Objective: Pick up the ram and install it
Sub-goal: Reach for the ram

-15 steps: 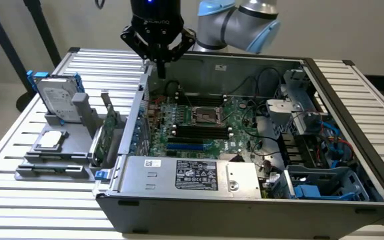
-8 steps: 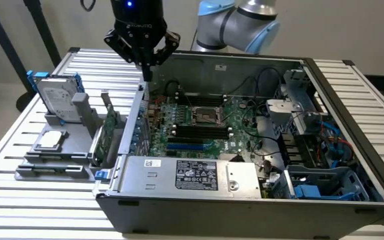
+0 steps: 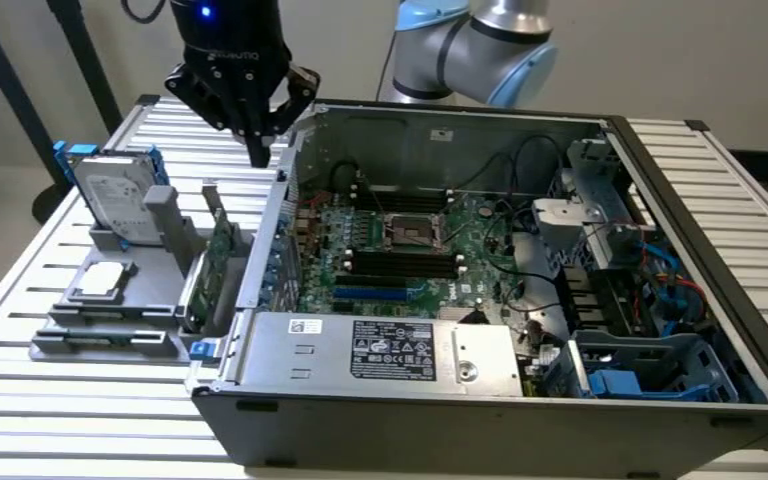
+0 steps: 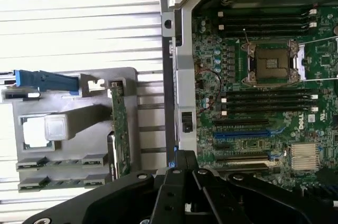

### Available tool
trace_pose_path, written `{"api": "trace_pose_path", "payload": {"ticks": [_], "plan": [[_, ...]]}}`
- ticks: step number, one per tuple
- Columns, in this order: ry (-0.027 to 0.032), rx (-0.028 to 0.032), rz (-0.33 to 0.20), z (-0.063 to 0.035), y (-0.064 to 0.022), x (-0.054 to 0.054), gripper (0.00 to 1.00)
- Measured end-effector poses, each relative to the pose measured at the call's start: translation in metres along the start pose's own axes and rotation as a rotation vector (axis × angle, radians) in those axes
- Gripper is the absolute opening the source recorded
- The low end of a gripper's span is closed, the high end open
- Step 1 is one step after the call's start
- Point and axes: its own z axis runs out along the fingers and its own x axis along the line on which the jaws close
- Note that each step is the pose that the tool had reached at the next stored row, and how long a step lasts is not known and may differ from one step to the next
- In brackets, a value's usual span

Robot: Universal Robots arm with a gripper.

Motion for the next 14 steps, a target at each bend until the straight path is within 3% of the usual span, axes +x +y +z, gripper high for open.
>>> {"api": "trace_pose_path", "payload": {"ticks": [14], "plan": [[0.0, 0.0001, 0.0, -0.0006, -0.0212, 0.062, 0.11]]}}
